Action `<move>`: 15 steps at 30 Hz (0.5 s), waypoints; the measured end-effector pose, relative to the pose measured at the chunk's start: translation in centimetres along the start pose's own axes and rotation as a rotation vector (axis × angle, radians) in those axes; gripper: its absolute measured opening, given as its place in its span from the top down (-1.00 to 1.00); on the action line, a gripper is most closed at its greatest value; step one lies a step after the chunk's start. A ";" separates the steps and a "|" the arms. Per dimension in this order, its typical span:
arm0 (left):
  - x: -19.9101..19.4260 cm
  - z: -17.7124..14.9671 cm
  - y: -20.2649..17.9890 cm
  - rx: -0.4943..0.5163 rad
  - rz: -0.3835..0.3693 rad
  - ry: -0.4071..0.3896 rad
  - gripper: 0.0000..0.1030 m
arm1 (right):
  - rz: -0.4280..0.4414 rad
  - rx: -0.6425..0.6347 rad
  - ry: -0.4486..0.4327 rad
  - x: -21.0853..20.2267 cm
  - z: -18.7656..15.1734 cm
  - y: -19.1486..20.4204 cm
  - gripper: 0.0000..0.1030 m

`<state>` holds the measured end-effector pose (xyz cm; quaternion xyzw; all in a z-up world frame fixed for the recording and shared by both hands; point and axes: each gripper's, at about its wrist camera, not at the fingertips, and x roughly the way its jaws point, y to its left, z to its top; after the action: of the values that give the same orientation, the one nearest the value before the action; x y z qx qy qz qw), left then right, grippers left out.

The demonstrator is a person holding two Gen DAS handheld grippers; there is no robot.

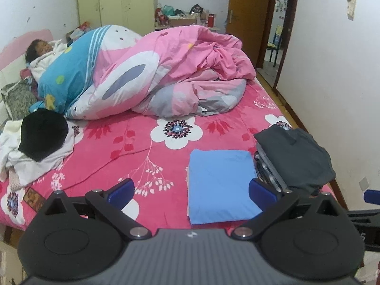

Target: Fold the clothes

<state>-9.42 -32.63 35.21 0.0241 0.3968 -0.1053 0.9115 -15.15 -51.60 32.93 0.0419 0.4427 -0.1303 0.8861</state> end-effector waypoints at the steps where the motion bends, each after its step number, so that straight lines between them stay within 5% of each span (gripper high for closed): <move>1: 0.0 0.0 0.2 -0.011 -0.003 0.002 -0.99 | 0.003 0.000 -0.002 0.0 0.0 0.0 -0.97; 15: 0.6 0.2 3.7 -0.109 -0.016 0.075 -1.00 | 0.017 0.013 0.002 -0.2 -0.1 1.5 -0.97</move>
<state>-8.09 -29.15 34.78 -0.0252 0.4358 -0.0900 0.8952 -14.89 -50.06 32.97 0.0518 0.4425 -0.1258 0.8864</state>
